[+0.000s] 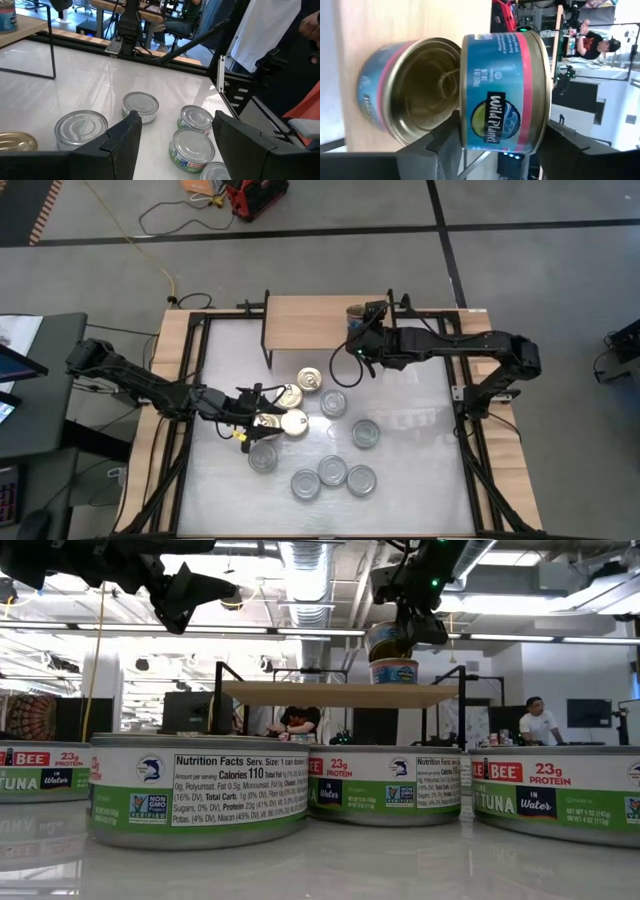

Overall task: Stack canned seafood by type on shelf
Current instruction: Stack the blue pink tuna can on top of the other blue pink tuna can on the shelf, then put the green white tuna can on the shelf

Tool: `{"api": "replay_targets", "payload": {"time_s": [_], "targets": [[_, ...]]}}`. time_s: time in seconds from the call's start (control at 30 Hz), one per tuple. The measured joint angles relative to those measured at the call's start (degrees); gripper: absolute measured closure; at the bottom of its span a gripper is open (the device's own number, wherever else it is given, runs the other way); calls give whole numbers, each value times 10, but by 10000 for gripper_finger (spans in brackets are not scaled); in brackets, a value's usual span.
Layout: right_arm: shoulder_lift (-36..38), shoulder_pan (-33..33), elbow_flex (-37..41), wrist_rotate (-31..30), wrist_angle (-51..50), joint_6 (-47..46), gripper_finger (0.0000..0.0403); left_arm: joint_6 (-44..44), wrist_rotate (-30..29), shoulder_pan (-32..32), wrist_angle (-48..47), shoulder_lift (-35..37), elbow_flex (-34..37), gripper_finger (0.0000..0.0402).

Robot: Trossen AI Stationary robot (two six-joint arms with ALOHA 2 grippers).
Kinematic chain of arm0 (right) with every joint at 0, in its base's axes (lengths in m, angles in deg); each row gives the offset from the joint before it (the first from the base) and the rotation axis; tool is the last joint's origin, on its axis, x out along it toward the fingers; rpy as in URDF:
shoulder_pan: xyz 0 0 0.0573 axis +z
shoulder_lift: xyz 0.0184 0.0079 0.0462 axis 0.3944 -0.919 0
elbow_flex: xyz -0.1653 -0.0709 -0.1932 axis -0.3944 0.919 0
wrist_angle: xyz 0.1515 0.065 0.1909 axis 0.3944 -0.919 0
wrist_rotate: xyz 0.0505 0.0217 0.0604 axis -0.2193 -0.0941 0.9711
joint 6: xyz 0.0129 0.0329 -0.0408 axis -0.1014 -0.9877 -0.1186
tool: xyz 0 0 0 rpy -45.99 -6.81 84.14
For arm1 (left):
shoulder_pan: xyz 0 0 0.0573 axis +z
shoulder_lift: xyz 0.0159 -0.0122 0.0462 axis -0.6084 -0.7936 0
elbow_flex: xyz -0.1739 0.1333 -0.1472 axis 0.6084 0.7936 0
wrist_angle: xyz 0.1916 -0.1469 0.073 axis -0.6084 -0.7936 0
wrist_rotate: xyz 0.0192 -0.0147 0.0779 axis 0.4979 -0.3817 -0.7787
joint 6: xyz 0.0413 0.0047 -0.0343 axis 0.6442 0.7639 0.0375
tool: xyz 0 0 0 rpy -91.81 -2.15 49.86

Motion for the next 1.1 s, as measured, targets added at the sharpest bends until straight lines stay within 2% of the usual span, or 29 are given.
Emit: {"api": "replay_targets", "payload": {"time_s": [0.23,1.1], "targets": [[0,4,0,6,-3,-1,144,-2,0,0,0,0,0,168],[0,39,0,16,-64,-58,142,-2,0,-1,-11,6,0,168]]}}
